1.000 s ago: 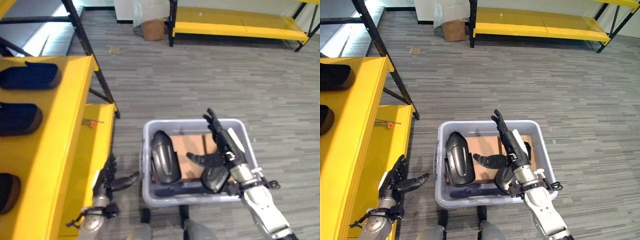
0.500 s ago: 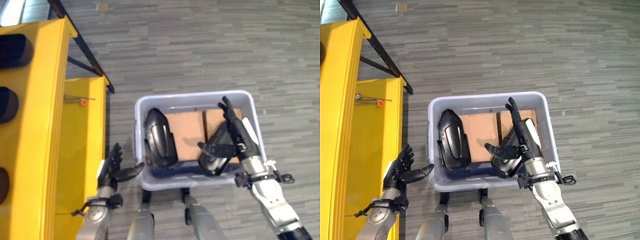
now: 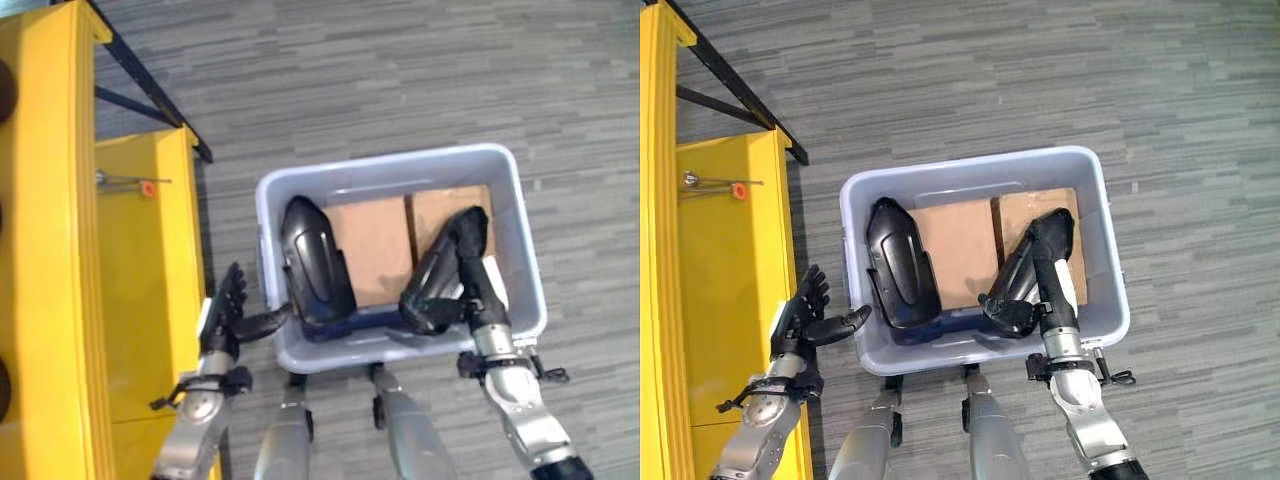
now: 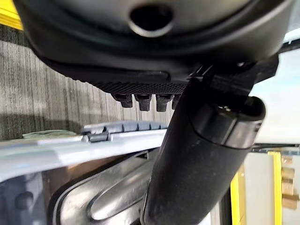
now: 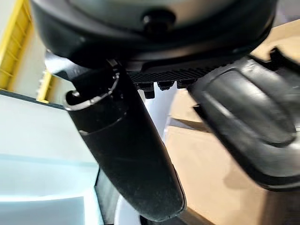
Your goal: Move parts from the plastic box to the shelf.
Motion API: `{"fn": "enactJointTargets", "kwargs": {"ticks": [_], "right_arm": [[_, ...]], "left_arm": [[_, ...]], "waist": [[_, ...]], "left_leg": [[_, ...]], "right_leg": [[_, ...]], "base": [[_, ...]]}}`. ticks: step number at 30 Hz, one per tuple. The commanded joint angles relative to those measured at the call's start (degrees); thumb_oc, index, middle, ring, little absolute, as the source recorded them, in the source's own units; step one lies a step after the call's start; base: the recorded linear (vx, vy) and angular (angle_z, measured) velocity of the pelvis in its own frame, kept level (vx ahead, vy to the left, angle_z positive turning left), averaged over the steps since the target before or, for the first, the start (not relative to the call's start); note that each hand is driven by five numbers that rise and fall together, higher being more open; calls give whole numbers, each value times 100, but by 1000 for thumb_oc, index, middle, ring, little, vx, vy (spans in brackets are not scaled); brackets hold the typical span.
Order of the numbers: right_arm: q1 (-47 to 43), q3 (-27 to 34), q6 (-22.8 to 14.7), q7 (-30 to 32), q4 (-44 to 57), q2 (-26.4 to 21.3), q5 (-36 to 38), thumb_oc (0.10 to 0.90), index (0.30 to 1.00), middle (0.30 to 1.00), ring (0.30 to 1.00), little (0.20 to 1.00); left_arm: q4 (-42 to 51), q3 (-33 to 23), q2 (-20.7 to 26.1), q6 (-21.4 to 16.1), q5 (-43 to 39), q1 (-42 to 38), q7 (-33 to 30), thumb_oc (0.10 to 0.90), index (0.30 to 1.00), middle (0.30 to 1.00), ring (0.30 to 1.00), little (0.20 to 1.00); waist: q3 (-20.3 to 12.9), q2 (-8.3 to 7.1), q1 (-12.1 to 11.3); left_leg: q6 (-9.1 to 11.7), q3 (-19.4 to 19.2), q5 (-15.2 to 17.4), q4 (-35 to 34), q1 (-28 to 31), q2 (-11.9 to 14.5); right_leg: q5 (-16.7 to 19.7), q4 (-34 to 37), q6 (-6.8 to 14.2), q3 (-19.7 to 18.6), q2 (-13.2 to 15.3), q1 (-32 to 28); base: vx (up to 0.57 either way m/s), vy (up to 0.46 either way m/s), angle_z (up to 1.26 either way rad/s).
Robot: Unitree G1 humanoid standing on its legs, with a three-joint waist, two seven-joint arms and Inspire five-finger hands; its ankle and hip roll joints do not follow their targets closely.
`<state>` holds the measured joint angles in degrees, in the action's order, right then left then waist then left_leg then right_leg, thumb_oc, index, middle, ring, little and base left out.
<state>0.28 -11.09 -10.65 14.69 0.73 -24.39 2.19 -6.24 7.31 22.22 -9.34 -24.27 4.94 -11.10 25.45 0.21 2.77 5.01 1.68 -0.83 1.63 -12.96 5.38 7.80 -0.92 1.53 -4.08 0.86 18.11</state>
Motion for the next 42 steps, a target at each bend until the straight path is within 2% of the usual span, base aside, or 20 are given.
{"fn": "enactJointTargets", "kwargs": {"ticks": [1,14,29,42], "right_arm": [[-25,158,-491,410,555,-81,-409,900,1000,1000,1000,1000],[72,-243,-401,736,562,-300,-1434,900,1000,1000,1000,1000],[-2,-424,-387,755,173,-244,-1231,900,1000,1000,1000,1000],[-608,-495,-181,1240,-704,-108,-1417,900,1000,1000,1000,1000]], "left_arm": [[515,-35,251,-667,184,94,-238,900,1000,1000,1000,1000],[591,163,319,-770,336,-26,-458,900,1000,1000,1000,1000],[548,240,331,-803,321,-101,-544,900,1000,1000,1000,1000],[554,362,264,-839,238,-219,-615,900,1000,1000,1000,1000]], "waist": [[-436,-37,60],[-284,9,214],[-248,42,266],[-136,277,251]], "left_leg": [[-273,-46,283,438,-111,27],[-292,-225,449,718,-241,-96],[-291,-363,536,869,-324,-131],[-344,-493,650,1103,-564,-248]], "right_leg": [[-614,-991,588,-108,551,523],[-499,-940,606,-342,582,622],[-433,-887,604,-485,568,689],[-414,-951,604,-653,579,931]], "base": [[-24,42,-8],[-16,31,-8],[-6,8,-6],[-1,10,-4]]}}
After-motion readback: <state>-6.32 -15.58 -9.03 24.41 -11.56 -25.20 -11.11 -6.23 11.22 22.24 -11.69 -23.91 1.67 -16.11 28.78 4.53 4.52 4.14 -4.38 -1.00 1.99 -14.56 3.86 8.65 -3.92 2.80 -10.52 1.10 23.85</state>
